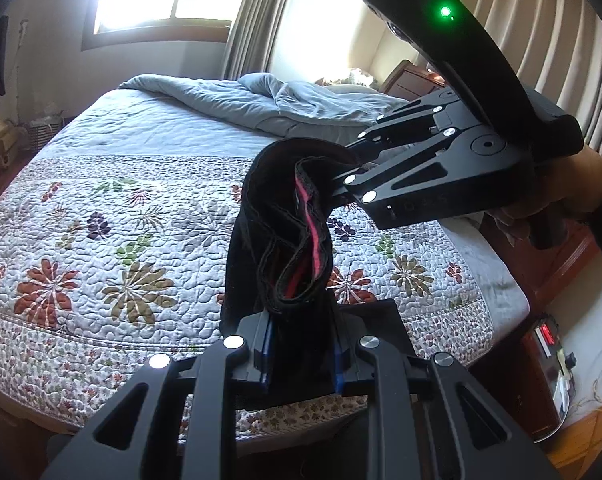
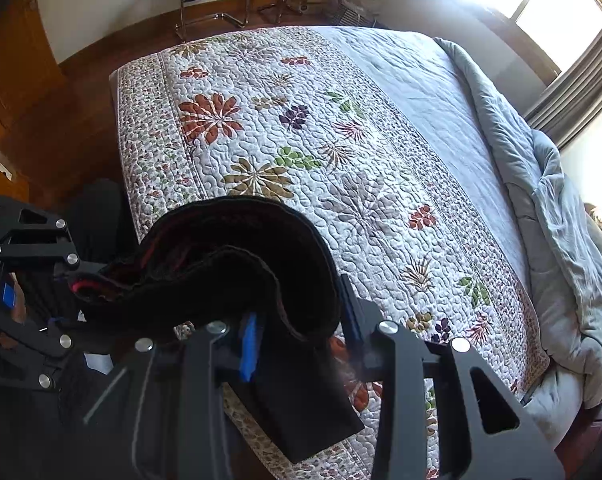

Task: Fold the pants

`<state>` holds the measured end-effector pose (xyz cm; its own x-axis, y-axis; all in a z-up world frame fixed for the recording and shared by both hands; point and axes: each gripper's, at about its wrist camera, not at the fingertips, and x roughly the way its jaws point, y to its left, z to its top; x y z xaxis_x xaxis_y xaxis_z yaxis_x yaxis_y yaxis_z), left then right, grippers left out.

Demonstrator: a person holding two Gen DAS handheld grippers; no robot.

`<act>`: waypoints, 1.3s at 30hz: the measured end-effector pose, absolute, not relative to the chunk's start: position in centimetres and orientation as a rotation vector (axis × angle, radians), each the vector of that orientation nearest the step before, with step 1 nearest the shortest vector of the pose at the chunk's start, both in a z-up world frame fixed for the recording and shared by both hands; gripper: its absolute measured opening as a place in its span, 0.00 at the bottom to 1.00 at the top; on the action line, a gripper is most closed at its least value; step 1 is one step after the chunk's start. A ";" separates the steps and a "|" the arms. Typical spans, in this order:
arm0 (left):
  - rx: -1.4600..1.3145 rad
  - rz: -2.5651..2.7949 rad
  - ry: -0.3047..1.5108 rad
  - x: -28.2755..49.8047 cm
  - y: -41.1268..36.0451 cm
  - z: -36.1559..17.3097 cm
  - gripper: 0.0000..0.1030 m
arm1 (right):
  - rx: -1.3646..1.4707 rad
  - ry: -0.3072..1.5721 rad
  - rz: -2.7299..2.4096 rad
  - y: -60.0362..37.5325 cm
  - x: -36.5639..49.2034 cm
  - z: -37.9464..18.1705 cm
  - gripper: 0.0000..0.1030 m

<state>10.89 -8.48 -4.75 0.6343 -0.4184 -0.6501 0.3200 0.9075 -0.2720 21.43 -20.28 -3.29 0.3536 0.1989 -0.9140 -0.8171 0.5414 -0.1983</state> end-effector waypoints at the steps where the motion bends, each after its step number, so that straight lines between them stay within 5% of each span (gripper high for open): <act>1: -0.132 -0.430 0.777 10.9 -8.9 -4.8 0.21 | -0.740 0.994 0.740 -20.6 21.4 -3.3 0.33; 39: -0.058 -0.619 0.882 14.6 -22.1 -10.3 0.21 | -0.663 0.974 0.707 -35.6 23.1 -10.6 0.33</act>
<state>14.57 -22.09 -10.25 0.4740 -0.5288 -0.7040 0.4826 0.8248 -0.2946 23.06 -35.60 -10.55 0.3831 0.2297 -0.8947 -0.7795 0.6000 -0.1798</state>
